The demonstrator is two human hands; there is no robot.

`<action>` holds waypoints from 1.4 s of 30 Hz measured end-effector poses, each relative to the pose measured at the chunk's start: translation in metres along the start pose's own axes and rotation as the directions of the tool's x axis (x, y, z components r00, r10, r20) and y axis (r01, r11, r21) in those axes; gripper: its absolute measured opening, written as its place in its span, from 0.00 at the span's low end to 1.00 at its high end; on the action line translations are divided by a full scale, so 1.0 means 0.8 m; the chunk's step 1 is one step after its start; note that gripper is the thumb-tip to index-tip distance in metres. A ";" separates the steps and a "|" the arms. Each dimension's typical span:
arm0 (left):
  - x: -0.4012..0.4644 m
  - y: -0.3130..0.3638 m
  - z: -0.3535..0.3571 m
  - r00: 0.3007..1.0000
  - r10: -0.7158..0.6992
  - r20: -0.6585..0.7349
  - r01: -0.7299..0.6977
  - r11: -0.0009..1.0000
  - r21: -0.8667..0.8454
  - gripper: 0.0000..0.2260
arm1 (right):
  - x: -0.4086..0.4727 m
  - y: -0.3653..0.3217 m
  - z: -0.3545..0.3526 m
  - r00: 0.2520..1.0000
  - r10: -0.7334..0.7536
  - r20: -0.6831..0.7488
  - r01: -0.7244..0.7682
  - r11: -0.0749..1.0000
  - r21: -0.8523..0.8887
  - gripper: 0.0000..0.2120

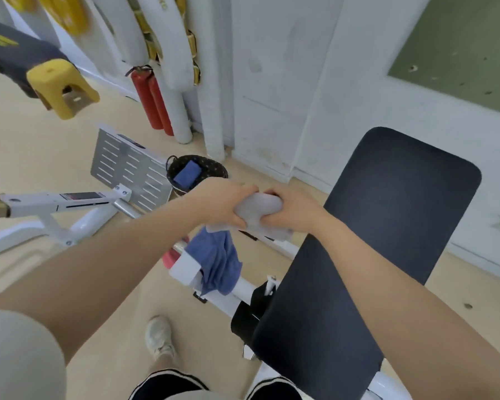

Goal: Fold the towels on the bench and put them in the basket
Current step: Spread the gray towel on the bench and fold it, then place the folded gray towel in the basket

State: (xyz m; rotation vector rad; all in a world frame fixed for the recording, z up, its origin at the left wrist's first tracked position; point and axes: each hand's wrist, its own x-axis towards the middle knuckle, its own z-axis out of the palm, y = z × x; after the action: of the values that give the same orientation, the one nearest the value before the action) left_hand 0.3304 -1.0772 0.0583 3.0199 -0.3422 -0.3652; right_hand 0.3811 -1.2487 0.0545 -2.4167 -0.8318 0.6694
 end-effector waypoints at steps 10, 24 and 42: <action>-0.079 -0.317 0.003 0.987 -0.078 0.144 0.149 0.784 -0.602 0.26 | 0.201 -0.164 0.112 0.985 0.112 -0.134 -0.043 0.899 0.435 0.17; 0.017 -0.426 0.021 0.950 0.031 0.312 0.298 0.226 -0.928 0.37 | 0.379 -0.177 0.130 0.807 0.578 -0.121 0.130 0.026 0.991 0.25; 0.316 -0.642 0.385 0.931 -0.153 0.333 0.321 0.777 -0.541 0.18 | 0.714 0.051 0.391 0.561 0.818 0.131 -0.192 -0.025 0.981 0.21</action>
State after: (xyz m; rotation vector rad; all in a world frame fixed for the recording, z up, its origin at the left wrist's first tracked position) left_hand 0.6026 -0.6525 -0.3517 2.3888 0.1381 -0.7526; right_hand 0.6108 -0.8089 -0.3689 -1.3677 0.8083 0.4668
